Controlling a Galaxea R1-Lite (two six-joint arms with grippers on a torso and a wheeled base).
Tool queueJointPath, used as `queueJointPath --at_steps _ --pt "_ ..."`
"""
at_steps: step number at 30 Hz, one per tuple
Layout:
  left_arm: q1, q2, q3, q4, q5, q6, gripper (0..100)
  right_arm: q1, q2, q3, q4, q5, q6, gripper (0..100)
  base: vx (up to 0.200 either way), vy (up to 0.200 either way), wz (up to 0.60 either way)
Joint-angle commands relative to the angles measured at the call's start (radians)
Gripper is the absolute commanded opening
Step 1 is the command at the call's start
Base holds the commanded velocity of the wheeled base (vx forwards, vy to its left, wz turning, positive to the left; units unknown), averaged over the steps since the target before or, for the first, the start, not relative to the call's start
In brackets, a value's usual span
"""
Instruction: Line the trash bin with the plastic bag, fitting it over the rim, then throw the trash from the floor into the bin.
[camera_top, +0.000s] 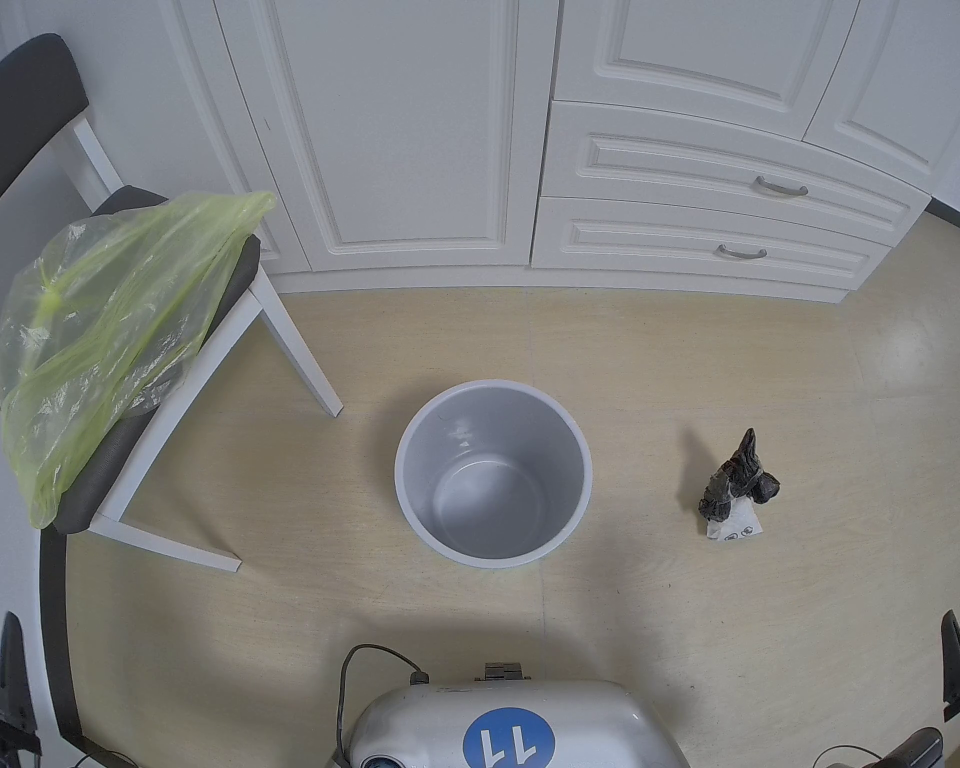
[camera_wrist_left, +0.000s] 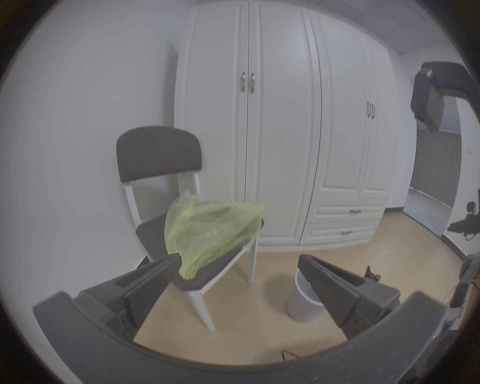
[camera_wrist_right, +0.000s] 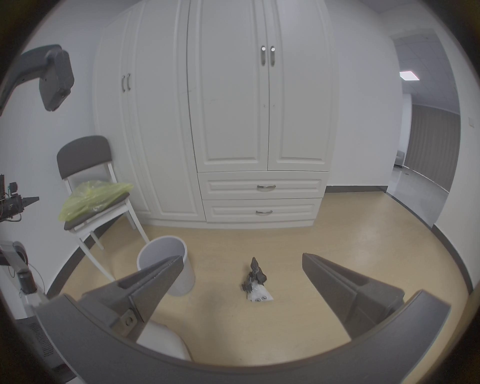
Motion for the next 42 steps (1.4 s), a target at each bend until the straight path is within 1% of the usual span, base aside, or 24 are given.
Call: queueJointPath --at_steps 1,5,6,8,9,13,18,20,21,22,23,24,25,26,27,28,29,30,31,32,33,35,39,42 --pt "-0.021 0.060 -0.123 0.093 -0.002 0.005 100 0.018 0.189 -0.184 0.088 -0.005 -0.059 100 0.000 0.000 0.00" --pt "-0.032 0.214 -0.243 0.114 0.024 0.003 100 0.018 0.334 -0.270 0.081 -0.002 -0.059 100 0.000 0.000 0.00" --pt "-0.032 0.289 -0.281 0.123 0.058 0.003 100 0.018 0.390 -0.299 0.079 -0.002 -0.063 100 0.000 0.000 0.00" --pt "-0.032 0.310 -0.289 0.123 0.070 0.003 100 0.018 0.402 -0.304 0.079 0.000 -0.067 100 0.000 0.000 0.00" --pt "-0.027 0.427 -0.317 0.117 0.135 0.011 100 0.018 0.442 -0.322 0.067 0.012 -0.133 100 0.000 0.000 0.00" --pt "-0.008 0.612 -0.341 0.116 0.194 0.022 100 0.018 0.471 -0.313 0.013 0.008 -0.211 100 0.000 0.000 0.00" --pt "0.126 0.784 -0.335 0.074 0.194 0.089 100 0.014 0.509 -0.295 -0.025 0.000 -0.209 100 0.000 0.000 0.00" --pt "0.233 0.867 -0.337 -0.019 0.193 0.112 100 0.008 0.518 -0.287 -0.030 -0.002 -0.208 100 0.000 0.000 0.00" --pt "0.233 0.867 -0.337 -0.019 0.193 0.112 100 0.008 0.518 -0.287 -0.030 -0.002 -0.208 100 0.000 0.000 0.00" --pt "0.325 0.921 -0.332 -0.128 0.184 0.134 100 0.005 0.523 -0.279 -0.030 -0.005 -0.206 100 0.000 0.000 0.00" --pt "0.433 0.956 -0.321 -0.248 0.133 0.147 100 0.000 0.528 -0.276 -0.030 -0.012 -0.206 100 0.000 0.000 0.00" --pt "0.454 0.959 -0.320 -0.263 0.115 0.149 100 -0.001 0.531 -0.276 -0.030 -0.014 -0.206 100 0.000 0.000 0.00" --pt "0.563 0.954 -0.312 -0.315 -0.039 0.152 100 -0.008 0.551 -0.279 -0.031 -0.026 -0.203 100 0.000 0.000 0.00" --pt "0.635 0.933 -0.309 -0.309 -0.162 0.152 100 -0.012 0.566 -0.279 -0.031 -0.031 -0.198 100 0.000 0.000 0.00" --pt "0.635 0.933 -0.309 -0.309 -0.162 0.152 100 -0.012 0.566 -0.279 -0.031 -0.031 -0.198 100 0.000 0.000 0.00" --pt "0.776 0.861 -0.315 -0.253 -0.379 0.158 100 -0.021 0.591 -0.279 -0.033 -0.034 -0.189 100 0.000 0.000 0.00" --pt "0.810 0.841 -0.321 -0.225 -0.432 0.163 100 -0.024 0.598 -0.278 -0.033 -0.034 -0.186 100 0.000 0.000 0.00" --pt "0.852 0.792 -0.333 -0.156 -0.521 0.186 100 -0.024 0.612 -0.273 -0.033 -0.034 -0.182 100 0.000 0.000 0.00" --pt "0.853 0.752 -0.341 -0.101 -0.565 0.206 100 -0.026 0.624 -0.272 -0.031 -0.034 -0.182 100 0.000 0.000 0.00" --pt "0.853 0.752 -0.341 -0.101 -0.565 0.206 100 -0.026 0.624 -0.272 -0.031 -0.034 -0.182 100 0.000 0.000 0.00" --pt "0.830 0.681 -0.346 0.008 -0.606 0.239 100 -0.032 0.649 -0.265 -0.033 -0.032 -0.183 100 0.000 0.000 0.00" --pt "0.773 0.668 -0.347 0.079 -0.606 0.273 100 -0.032 0.669 -0.258 -0.036 -0.032 -0.185 100 0.000 0.000 0.00" --pt "0.648 0.726 -0.314 0.100 -0.588 0.324 100 -0.031 0.704 -0.221 -0.093 -0.032 -0.192 100 0.000 0.000 0.00" --pt "0.641 0.787 -0.300 0.074 -0.537 0.344 100 -0.029 0.719 -0.196 -0.137 -0.032 -0.198 100 0.000 0.000 0.00"
